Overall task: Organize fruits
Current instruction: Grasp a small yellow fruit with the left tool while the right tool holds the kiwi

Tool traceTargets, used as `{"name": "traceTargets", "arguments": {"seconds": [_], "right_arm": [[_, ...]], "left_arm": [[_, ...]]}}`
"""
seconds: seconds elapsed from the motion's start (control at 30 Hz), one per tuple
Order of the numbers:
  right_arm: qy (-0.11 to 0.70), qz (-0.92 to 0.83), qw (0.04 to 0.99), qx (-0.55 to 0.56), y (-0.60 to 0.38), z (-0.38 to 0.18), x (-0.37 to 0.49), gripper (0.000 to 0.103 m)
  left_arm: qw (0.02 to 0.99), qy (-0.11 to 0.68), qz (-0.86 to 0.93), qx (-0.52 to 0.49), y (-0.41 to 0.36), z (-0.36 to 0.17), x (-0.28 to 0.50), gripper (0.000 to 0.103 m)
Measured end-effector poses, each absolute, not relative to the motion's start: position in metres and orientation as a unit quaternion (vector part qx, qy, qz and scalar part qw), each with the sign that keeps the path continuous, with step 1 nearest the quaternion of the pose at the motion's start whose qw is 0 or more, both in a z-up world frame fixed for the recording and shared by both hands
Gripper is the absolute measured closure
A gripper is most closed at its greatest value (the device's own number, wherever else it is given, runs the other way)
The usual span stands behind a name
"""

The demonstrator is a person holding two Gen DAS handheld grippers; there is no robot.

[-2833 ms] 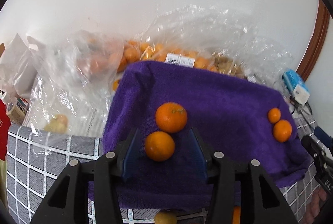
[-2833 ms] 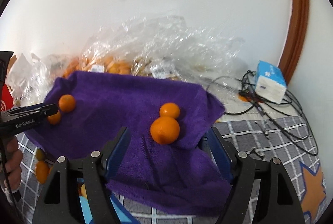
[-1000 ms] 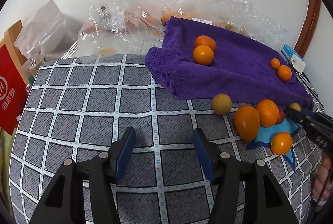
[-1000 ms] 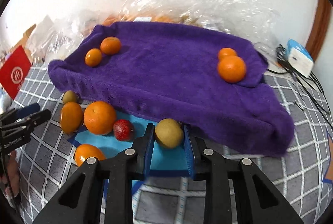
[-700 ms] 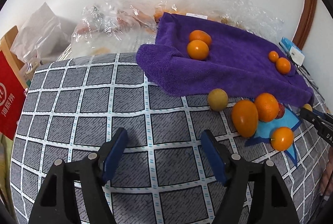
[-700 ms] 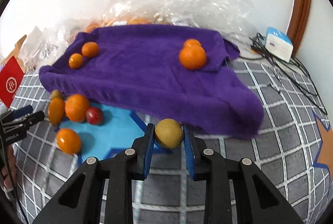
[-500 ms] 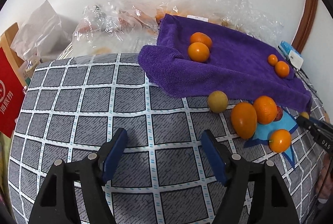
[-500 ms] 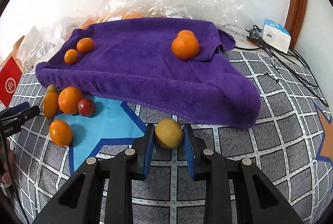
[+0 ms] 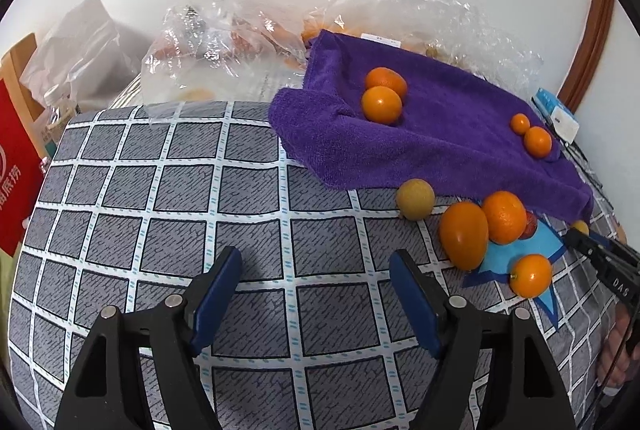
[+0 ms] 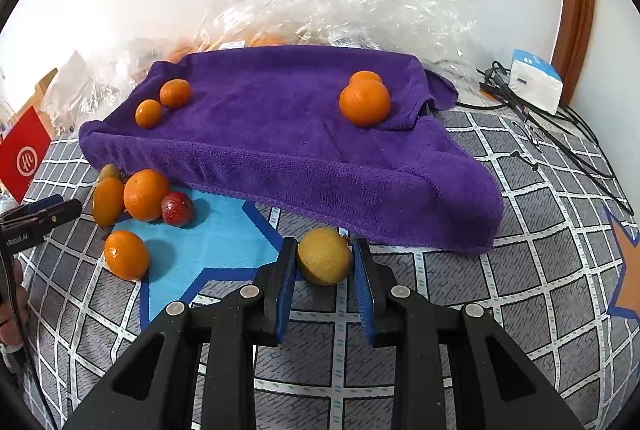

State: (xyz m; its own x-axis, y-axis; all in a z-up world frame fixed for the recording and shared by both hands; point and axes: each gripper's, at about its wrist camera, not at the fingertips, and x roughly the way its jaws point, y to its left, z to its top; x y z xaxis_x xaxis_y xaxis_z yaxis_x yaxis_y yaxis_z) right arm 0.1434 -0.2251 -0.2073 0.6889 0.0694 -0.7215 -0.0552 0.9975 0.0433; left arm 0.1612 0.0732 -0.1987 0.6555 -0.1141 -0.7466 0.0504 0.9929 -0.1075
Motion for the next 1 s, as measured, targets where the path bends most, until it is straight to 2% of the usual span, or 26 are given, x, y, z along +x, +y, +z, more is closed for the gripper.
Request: {"name": "traceTargets", "arguments": {"seconds": [0.57,0.8,0.9,0.97,1.0], "right_arm": [[0.385,0.026,0.922,0.018,-0.23,-0.206,0.142,0.075],[0.382,0.016,0.924,0.025,-0.234,-0.205,0.14,0.075],[0.383,0.016,0.923,0.023,-0.234,-0.204,0.14,0.075],[0.383,0.015,0.923,0.018,-0.233,-0.204,0.14,0.075],[0.384,0.013,0.923,0.014,-0.232,-0.204,0.14,0.075]], "left_arm": [[0.913,0.397,-0.068,-0.058,0.078,-0.195,0.155,0.027],[0.916,0.394,-0.076,-0.009,0.046,-0.179,0.159,0.029],[0.911,0.407,-0.067,-0.004,0.039,-0.181,0.175,0.036],[0.911,0.409,-0.056,0.007,0.037,-0.184,0.182,0.05],[0.911,0.407,-0.065,0.002,0.036,-0.185,0.183,0.051]]}}
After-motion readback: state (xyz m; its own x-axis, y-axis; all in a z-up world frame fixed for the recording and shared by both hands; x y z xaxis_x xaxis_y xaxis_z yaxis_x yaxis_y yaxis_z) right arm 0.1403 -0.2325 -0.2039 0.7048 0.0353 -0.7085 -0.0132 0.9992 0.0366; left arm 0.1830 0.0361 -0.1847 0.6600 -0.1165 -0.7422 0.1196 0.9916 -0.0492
